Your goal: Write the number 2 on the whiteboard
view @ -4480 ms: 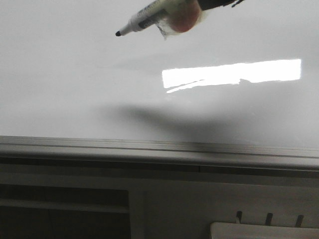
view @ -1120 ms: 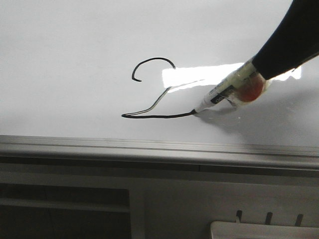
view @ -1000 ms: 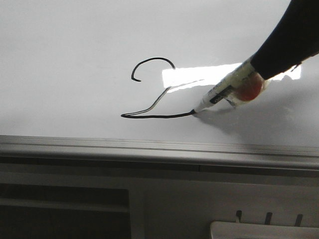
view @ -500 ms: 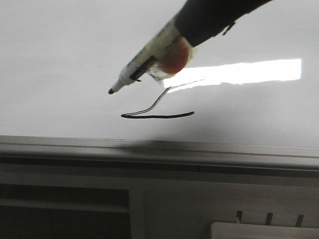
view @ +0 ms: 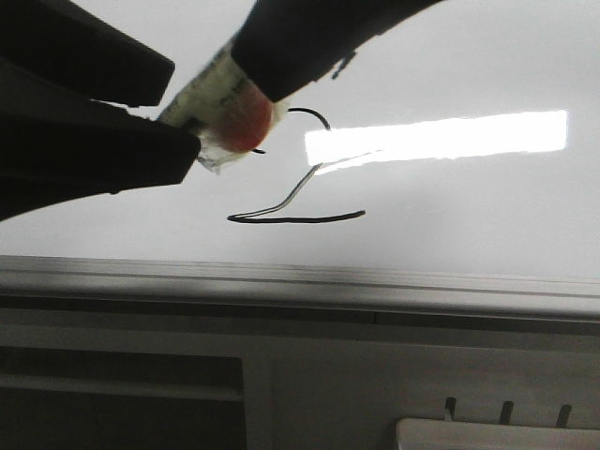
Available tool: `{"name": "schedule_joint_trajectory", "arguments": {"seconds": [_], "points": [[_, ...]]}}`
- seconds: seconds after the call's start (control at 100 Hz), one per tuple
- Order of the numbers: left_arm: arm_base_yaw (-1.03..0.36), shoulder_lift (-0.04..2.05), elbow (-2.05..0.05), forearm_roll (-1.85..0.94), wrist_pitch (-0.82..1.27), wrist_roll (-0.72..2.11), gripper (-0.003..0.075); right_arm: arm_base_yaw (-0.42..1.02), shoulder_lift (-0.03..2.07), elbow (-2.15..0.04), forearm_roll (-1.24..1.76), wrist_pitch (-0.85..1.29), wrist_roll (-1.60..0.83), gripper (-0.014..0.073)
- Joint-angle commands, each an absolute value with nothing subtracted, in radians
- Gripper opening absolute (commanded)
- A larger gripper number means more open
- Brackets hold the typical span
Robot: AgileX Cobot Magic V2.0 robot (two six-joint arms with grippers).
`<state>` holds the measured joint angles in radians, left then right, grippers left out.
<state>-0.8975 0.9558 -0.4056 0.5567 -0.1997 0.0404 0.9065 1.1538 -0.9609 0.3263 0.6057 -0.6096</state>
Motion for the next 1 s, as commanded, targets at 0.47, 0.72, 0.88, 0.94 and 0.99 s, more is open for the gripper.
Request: {"name": "schedule_joint_trajectory", "arguments": {"seconds": [0.47,0.72,0.88,0.94,0.99], "points": [[-0.901,0.960,-0.438,0.531,-0.217,0.030,-0.0020,0.914,1.136,-1.005,0.332,0.556,-0.619,-0.0011],[-0.901,0.960,-0.438,0.410,-0.217,0.030,-0.0020,0.893,1.122,-1.014,0.175,0.421,-0.616,0.0650],[-0.859,0.961,-0.438,-0.023,-0.215,0.030,-0.0021,0.803,1.037,-1.047,0.122,0.313,-0.600,0.0617],[-0.816,0.965,-0.438,-0.233,-0.217,0.030,-0.0021,0.772,0.993,-1.047,0.122,0.270,-0.600,0.0596],[-0.772,0.973,-0.438,-0.379,-0.222,0.030,-0.0021,0.755,0.965,-1.047,0.127,0.247,-0.598,0.0582]]}}
